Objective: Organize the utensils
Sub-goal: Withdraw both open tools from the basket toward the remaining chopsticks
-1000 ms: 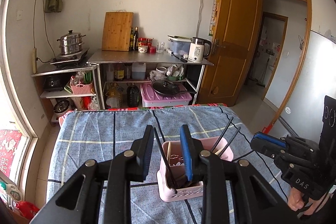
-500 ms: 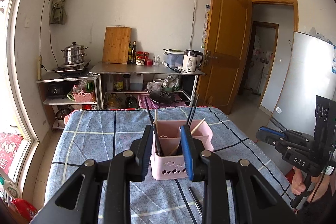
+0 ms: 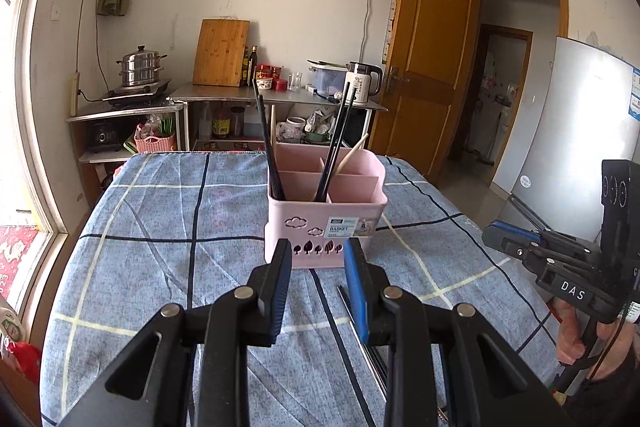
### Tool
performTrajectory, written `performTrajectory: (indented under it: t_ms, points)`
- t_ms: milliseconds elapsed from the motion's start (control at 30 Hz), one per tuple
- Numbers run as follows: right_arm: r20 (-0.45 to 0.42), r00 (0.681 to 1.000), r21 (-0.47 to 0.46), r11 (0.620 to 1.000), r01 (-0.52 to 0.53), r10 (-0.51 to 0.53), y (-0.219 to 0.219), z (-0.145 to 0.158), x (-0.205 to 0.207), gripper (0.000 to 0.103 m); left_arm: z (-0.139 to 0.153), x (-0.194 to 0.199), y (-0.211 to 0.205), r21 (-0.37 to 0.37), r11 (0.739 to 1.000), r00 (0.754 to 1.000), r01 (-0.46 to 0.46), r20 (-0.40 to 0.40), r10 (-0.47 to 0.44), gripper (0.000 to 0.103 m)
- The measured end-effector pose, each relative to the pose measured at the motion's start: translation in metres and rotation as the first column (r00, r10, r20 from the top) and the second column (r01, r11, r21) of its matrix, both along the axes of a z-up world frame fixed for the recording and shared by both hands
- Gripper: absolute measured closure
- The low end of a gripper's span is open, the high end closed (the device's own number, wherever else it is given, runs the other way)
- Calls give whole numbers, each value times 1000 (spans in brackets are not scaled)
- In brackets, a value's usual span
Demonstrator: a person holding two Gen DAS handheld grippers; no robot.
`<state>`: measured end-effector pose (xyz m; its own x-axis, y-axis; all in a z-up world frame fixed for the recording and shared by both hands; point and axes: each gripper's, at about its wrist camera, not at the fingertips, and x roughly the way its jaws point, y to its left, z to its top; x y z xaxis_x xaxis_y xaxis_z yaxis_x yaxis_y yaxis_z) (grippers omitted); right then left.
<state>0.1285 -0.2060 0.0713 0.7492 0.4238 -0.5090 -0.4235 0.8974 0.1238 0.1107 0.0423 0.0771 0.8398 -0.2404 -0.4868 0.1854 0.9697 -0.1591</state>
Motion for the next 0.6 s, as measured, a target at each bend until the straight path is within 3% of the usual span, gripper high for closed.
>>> performTrajectory:
  t_ms: [333,600]
  points:
    - [-75,997,-7,1000,-22,21,4,-31,-1,91,-36,6,-13,12,1000,994,23,-103,-22,75]
    - [-185,982,-41,998,-53,45,20,-71,8,91,-67,15,-22,17,999,981,36,-193,-32,75]
